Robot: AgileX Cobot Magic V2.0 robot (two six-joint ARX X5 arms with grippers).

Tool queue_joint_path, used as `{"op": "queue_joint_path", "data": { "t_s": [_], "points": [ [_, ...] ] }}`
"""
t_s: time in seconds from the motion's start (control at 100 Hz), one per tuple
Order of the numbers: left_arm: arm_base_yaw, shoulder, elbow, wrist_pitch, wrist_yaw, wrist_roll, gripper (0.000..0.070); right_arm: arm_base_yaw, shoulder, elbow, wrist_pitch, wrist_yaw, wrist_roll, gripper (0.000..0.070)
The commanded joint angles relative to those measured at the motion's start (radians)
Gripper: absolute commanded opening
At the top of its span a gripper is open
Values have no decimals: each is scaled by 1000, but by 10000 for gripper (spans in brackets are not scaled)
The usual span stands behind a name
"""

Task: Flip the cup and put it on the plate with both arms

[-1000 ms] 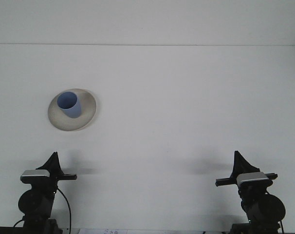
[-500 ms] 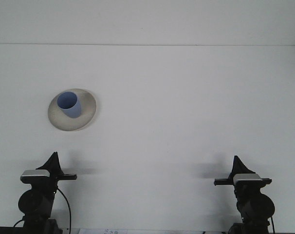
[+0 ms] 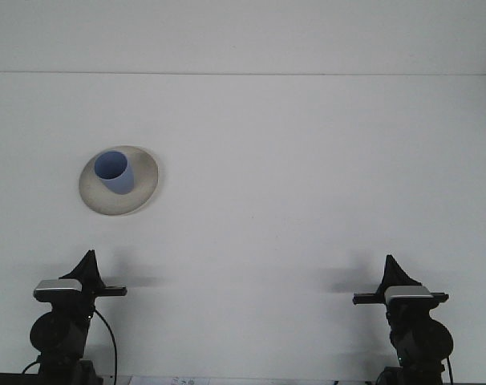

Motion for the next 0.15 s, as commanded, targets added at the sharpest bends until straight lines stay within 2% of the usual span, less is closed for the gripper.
{"op": "queue_joint_path", "data": {
  "t_s": [0.0,0.14],
  "points": [
    [1,-1,-19,10,-5,1,15,-1,-1,-2,13,0,10,7],
    [1,-1,-19,10,-5,1,15,-1,-1,-2,13,0,10,7]
  ]
}}
